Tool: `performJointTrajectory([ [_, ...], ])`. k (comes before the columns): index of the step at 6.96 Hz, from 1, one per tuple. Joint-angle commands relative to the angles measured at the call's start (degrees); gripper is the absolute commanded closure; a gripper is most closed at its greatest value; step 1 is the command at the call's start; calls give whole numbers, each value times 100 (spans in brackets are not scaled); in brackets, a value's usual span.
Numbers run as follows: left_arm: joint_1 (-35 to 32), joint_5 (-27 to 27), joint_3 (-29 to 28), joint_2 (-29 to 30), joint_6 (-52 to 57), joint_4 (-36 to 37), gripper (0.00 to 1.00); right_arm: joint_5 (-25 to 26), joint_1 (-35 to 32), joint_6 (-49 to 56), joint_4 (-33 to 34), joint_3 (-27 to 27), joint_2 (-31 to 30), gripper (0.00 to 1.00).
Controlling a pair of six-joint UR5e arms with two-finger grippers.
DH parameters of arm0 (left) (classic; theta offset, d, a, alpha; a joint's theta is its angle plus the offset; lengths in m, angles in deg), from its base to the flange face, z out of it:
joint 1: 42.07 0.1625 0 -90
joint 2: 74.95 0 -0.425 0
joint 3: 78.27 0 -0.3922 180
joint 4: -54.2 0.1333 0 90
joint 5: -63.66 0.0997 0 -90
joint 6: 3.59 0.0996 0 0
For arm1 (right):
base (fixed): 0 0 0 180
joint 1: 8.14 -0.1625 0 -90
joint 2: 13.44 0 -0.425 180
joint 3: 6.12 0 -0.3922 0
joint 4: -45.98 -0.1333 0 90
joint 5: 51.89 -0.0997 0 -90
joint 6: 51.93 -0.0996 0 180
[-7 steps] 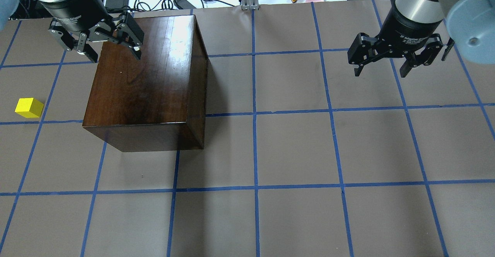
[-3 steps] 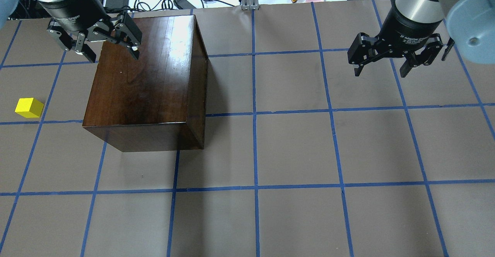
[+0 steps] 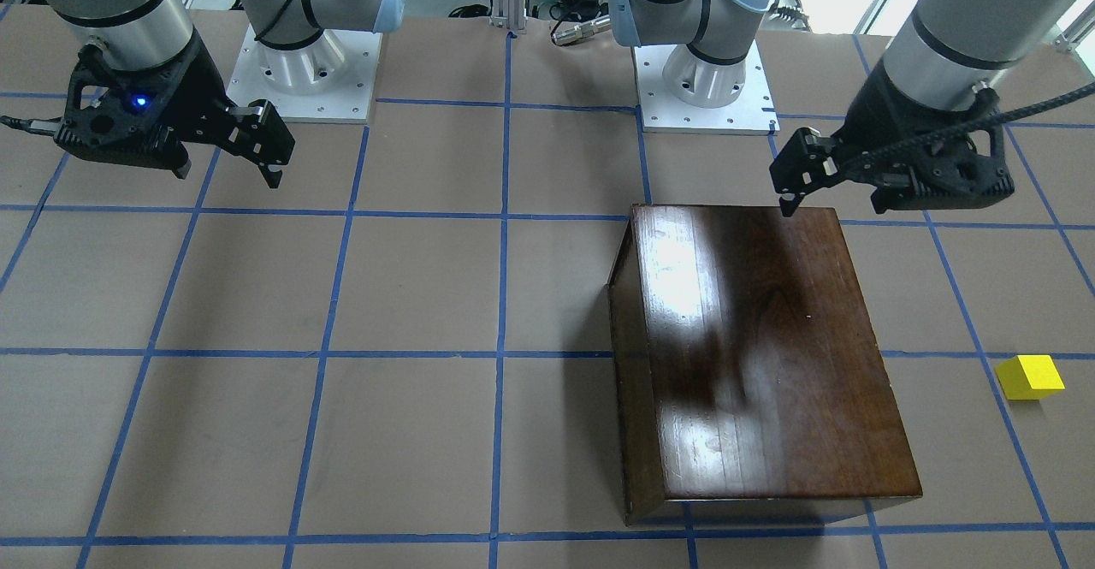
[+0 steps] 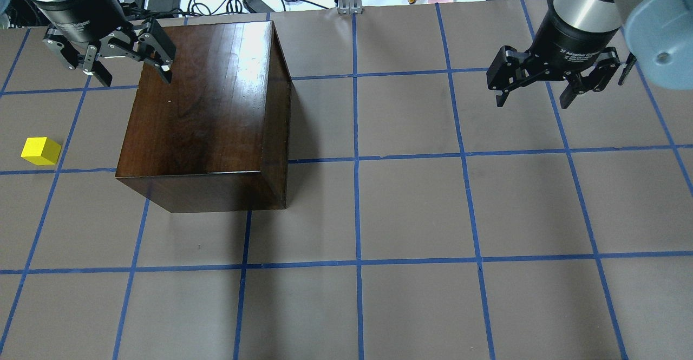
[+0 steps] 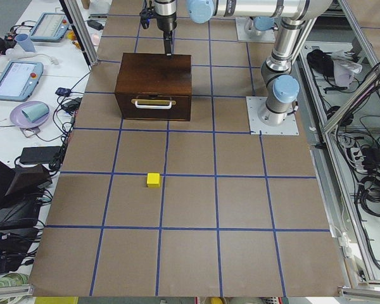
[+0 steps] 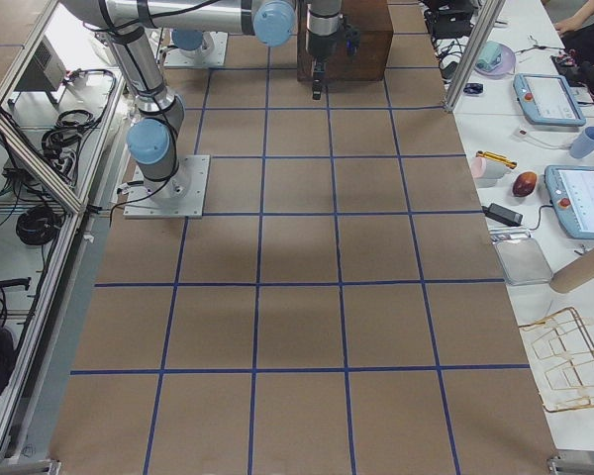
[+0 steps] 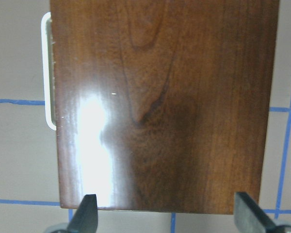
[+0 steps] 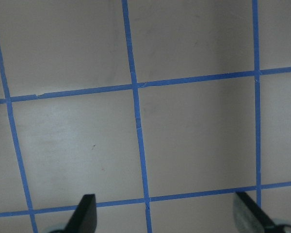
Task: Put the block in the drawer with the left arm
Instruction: 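Move the left gripper down beside the cabinet to the drawer handle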
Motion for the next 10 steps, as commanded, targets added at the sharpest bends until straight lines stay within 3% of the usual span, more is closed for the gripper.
performJointTrajectory([
  [1,711,-75,-100,373,634,312,0,9,0,0,0,0,0,0],
  [5,1433,-277,-188,1191,1355,822,0,9,0,0,0,0,0,0],
  [10,2049,-1391,-285,1772,2482,753,0,0,0,0,0,0,0,0],
])
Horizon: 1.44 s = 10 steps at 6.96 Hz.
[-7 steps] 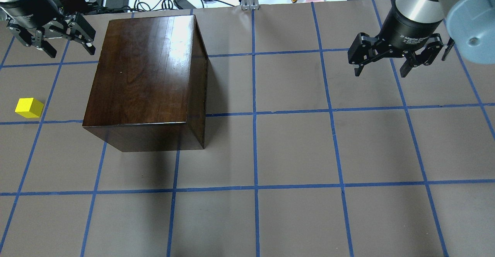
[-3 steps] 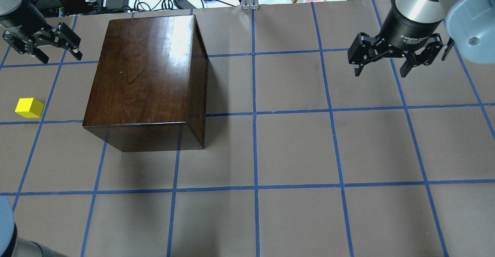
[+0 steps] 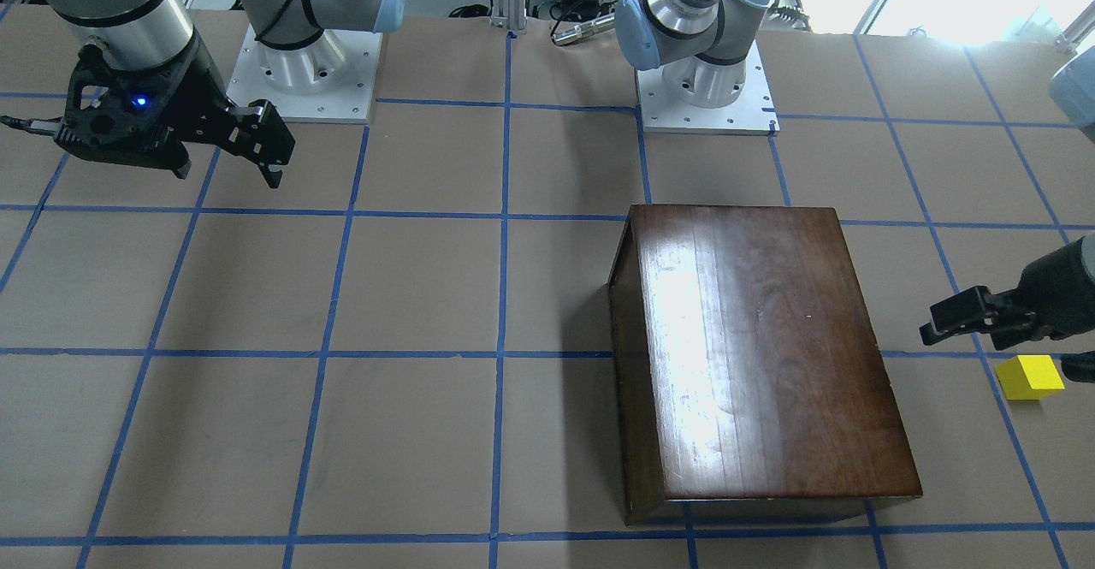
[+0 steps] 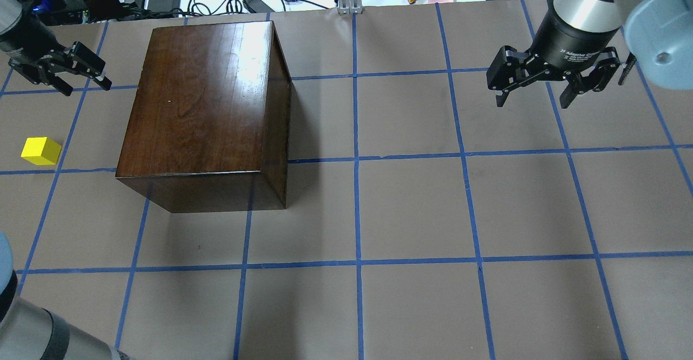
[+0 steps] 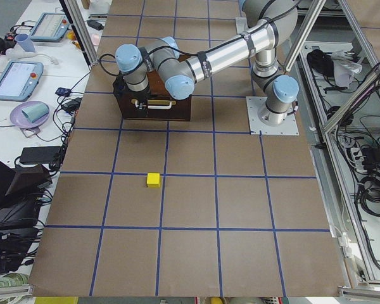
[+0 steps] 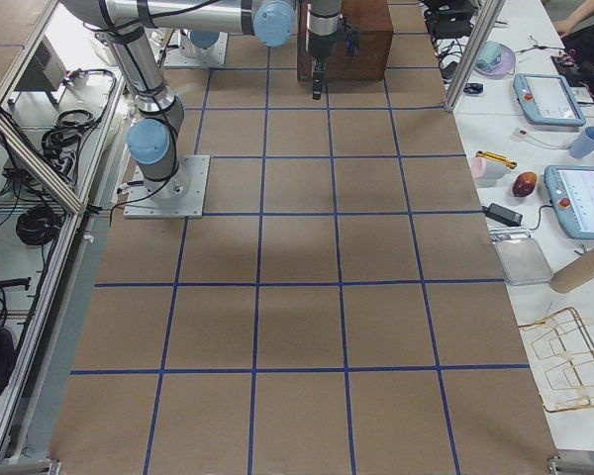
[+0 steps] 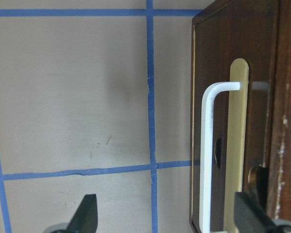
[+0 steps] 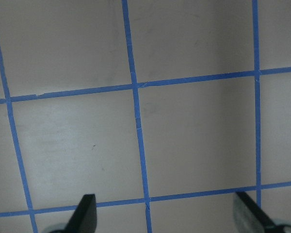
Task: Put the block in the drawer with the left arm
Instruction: 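Move the left gripper down beside the cabinet to the drawer handle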
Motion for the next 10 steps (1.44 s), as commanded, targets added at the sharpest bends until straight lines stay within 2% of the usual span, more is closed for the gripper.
performJointTrajectory([
  [1,141,-534,82,183,154,-32,0,0,0,0,0,0,0,0],
  [2,141,-640,144,254,145,-32,0,9,0,0,0,0,0,0],
  [3,141,-972,223,289,145,-41,0,0,0,0,0,0,0,0],
  [10,141,-1002,417,518,136,21,0,0,0,0,0,0,0,0],
])
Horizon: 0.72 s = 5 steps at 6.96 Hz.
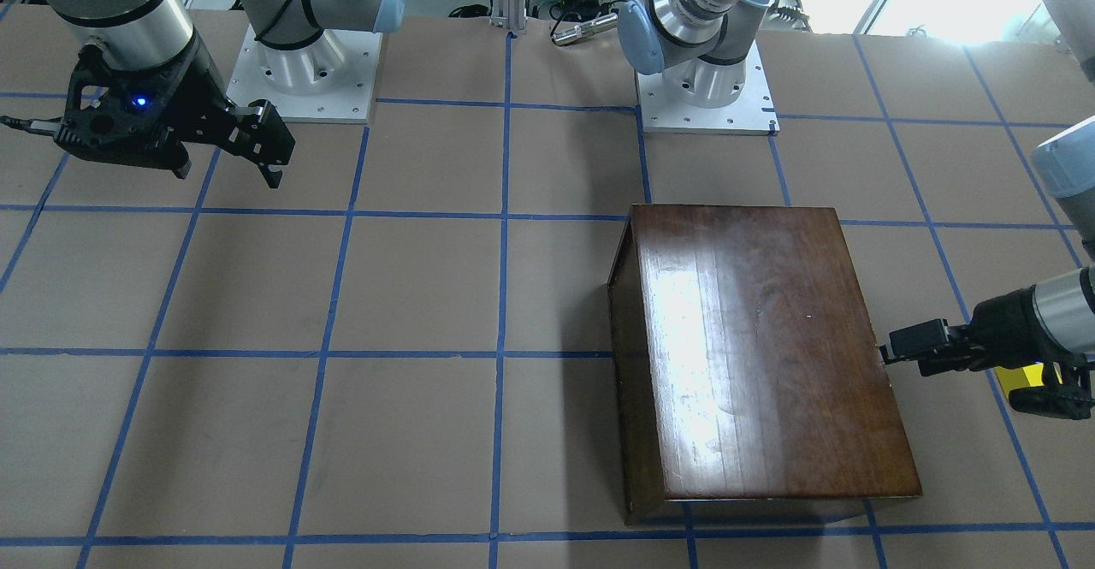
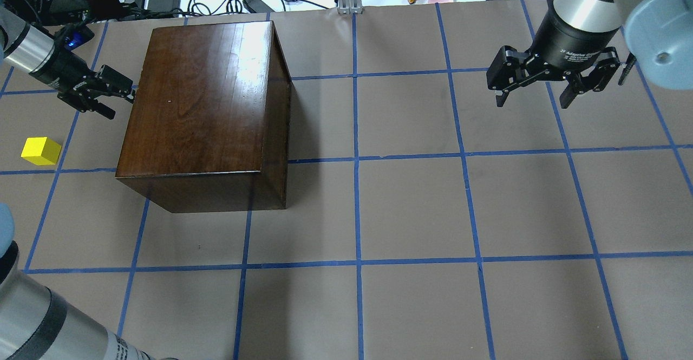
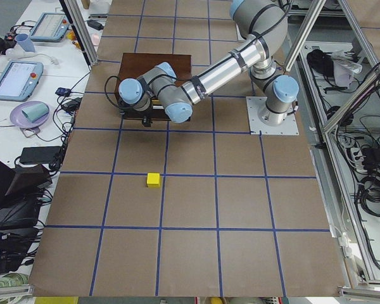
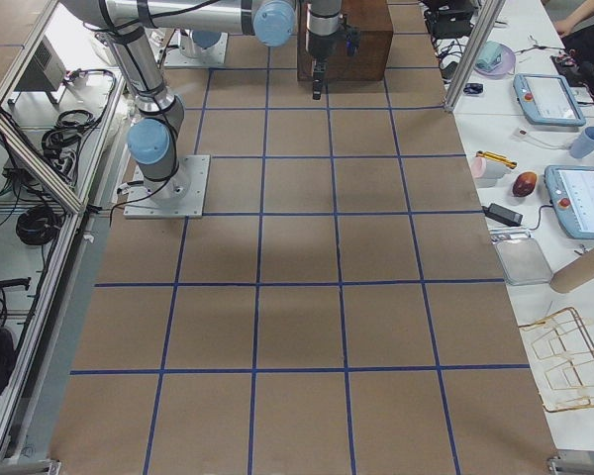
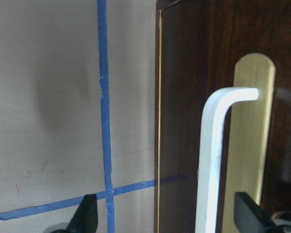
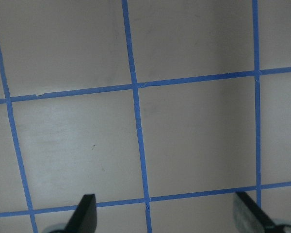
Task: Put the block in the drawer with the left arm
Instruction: 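Hook the left gripper onto the white drawer handle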
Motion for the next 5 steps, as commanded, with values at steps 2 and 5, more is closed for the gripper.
performJointTrajectory([
  [2,0,6,72,71,9,-7,0,9,0,0,0,-9,0,0],
  [5,0,6,231,71,9,116,1,0,0,0,0,0,0,0],
])
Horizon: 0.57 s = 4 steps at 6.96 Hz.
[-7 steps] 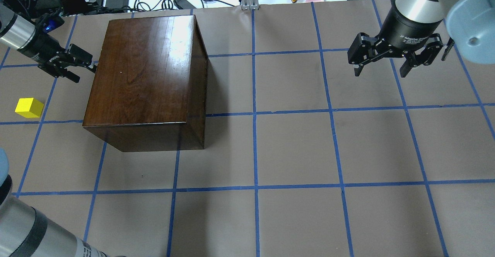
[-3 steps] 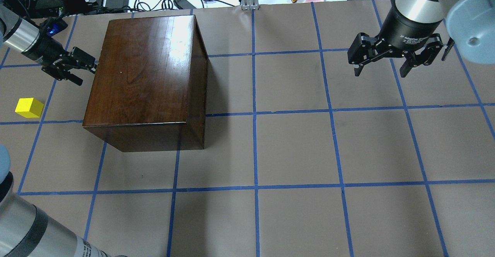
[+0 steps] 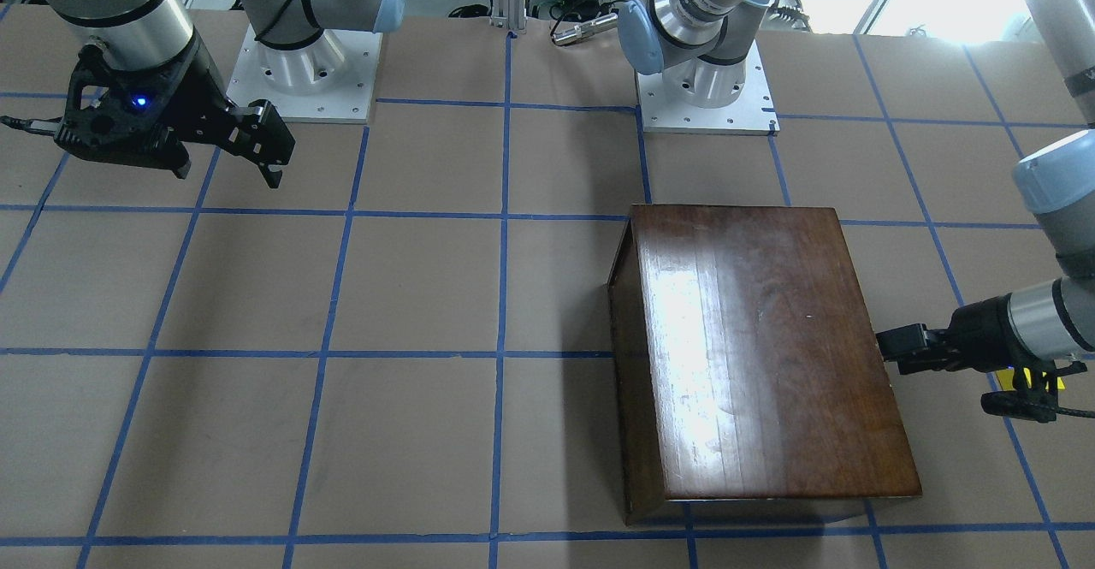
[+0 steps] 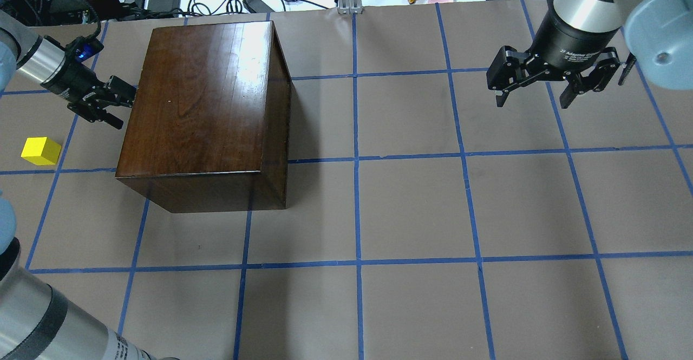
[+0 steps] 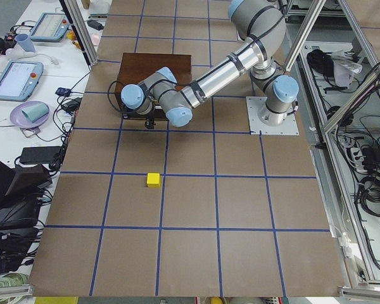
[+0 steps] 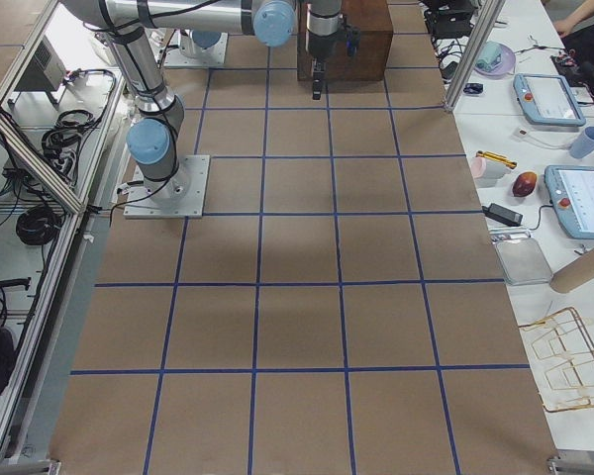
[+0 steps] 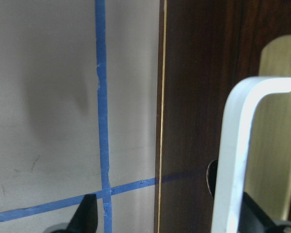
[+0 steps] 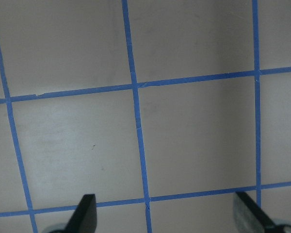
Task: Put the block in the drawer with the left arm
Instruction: 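Hook the left gripper onto the white drawer handle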
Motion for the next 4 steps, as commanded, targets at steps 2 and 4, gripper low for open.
performJointTrajectory([
  [2,0,9,-29,1,-9,26,12,-1,0,0,0,2,0,0],
  [4,17,18,-38,-7,0,61,13,-1,0,0,0,2,0,0],
])
